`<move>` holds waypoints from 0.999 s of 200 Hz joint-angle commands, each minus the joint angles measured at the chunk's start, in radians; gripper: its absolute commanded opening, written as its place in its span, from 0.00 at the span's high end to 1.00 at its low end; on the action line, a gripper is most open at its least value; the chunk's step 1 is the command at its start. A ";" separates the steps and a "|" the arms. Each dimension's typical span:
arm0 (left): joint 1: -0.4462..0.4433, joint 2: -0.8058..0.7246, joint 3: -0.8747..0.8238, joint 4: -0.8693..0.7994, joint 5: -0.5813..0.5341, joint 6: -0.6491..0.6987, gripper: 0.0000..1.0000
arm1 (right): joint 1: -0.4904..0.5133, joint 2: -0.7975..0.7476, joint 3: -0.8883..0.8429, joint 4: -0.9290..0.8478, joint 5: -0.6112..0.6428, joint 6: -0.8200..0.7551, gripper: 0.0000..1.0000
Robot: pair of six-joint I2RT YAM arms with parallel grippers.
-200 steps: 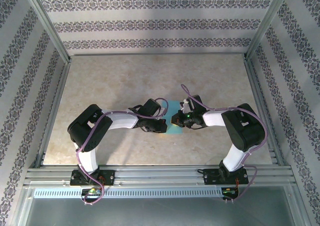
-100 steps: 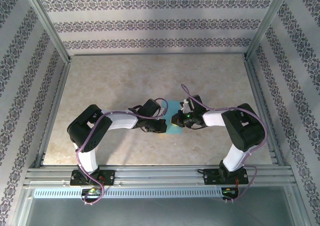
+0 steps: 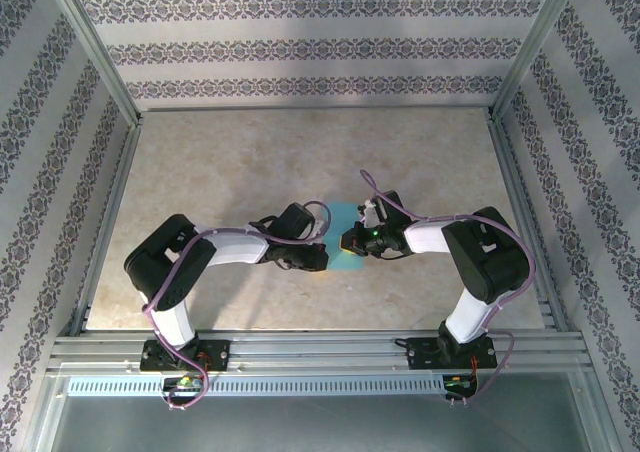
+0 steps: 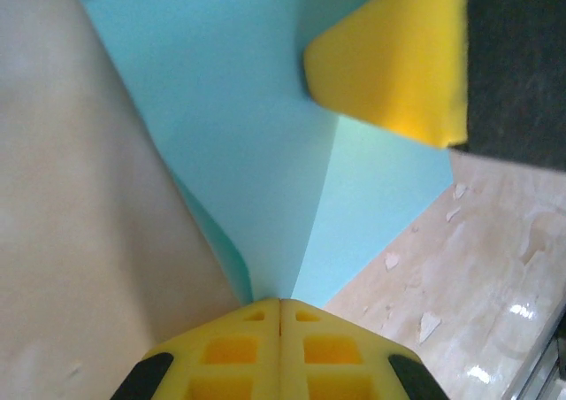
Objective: Fold a paper plane with a square sheet of paper (fold left side to right side)
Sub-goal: Fold the triangle a second time at the center of the table.
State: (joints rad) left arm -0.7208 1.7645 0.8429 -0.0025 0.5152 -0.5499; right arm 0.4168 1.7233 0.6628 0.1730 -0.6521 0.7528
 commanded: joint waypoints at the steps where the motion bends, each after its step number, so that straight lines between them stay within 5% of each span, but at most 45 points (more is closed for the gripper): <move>1: -0.013 -0.034 -0.043 -0.062 -0.018 0.036 1.00 | 0.000 0.022 -0.020 -0.067 0.031 -0.033 1.00; 66: 0.012 -0.129 -0.036 -0.039 -0.007 0.010 1.00 | 0.000 0.019 -0.017 -0.067 0.028 -0.033 1.00; 140: 0.004 0.003 0.070 0.025 0.077 0.009 1.00 | 0.000 0.021 -0.017 -0.067 0.026 -0.034 1.00; 200: 0.004 0.042 0.074 0.008 0.013 0.032 1.00 | 0.000 0.021 -0.017 -0.068 0.025 -0.035 1.00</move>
State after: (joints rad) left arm -0.7181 1.7912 0.8993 -0.0059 0.5636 -0.5423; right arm 0.4168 1.7233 0.6628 0.1726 -0.6529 0.7525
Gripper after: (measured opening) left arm 0.064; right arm 0.055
